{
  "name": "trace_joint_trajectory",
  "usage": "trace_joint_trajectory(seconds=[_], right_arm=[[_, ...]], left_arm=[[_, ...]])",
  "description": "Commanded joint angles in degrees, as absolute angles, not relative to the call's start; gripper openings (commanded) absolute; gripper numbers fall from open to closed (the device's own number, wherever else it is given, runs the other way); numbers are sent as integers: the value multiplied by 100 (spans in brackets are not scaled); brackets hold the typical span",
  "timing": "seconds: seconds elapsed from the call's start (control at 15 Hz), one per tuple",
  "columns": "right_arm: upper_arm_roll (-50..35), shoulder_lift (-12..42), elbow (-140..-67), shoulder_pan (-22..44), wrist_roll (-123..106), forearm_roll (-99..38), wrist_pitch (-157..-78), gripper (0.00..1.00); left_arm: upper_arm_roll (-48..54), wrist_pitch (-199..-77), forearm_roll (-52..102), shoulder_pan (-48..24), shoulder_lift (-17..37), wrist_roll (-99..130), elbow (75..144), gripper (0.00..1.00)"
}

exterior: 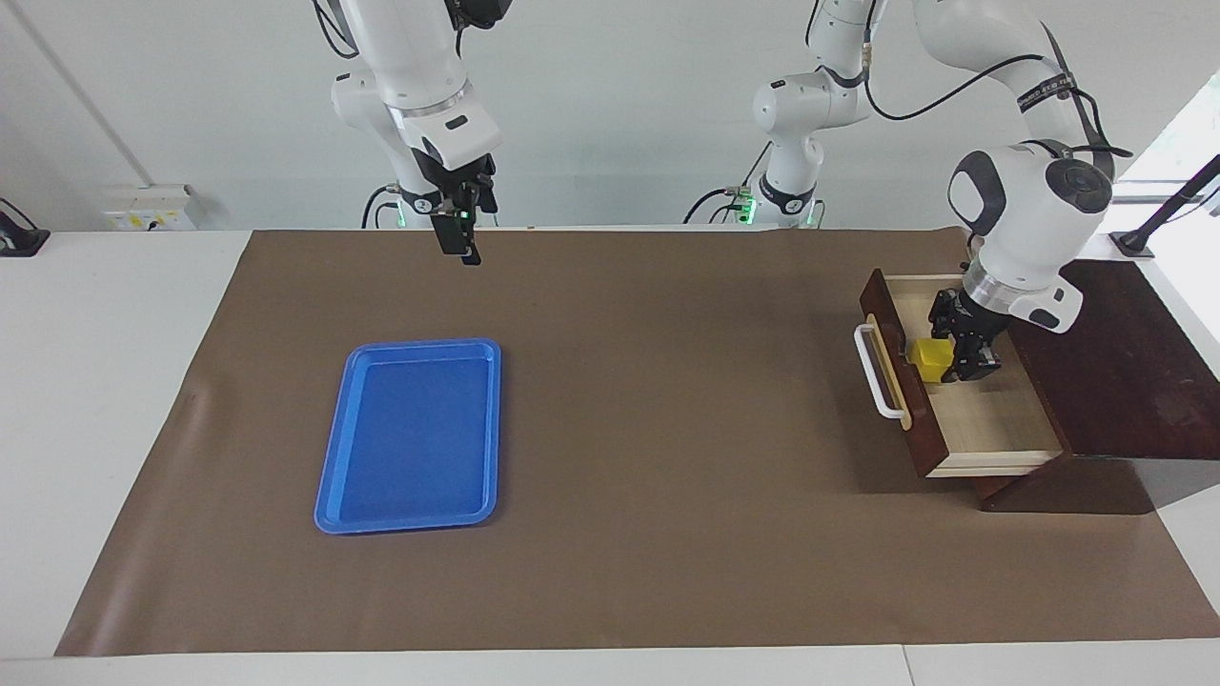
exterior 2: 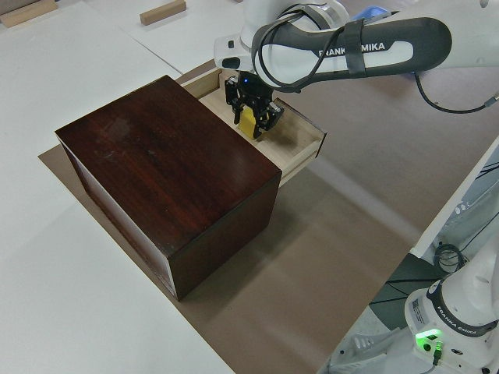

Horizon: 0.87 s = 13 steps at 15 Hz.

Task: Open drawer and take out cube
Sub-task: 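Lower the left gripper into the drawer onto the yellow cube while the right gripper advances, then lift the yellow cube out with the left gripper toward the right gripper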

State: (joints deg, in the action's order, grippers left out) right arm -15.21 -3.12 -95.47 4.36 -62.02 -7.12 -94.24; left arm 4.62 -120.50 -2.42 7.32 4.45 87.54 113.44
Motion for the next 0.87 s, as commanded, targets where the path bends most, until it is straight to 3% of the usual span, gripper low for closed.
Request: trace_joint_trajectory(seconds=[0.0, 0.33, 0.8], right_arm=[[-1529, -387, -9685, 465, -6407, -835, -9519, 100], [-1529, -378, -9694, 405, -6416, -835, -9545, 100], [-1521, -430, -9878, 378, -7611, -1151, -9712, 100]], left_arm=[[413, -11657, -229, 729, 518, 8692, 10893, 0], [422, -10101, -211, 406, 1203, 9068, 9126, 0], [431, -9553, -150, -1087, 1433, 11570, 8552, 0]])
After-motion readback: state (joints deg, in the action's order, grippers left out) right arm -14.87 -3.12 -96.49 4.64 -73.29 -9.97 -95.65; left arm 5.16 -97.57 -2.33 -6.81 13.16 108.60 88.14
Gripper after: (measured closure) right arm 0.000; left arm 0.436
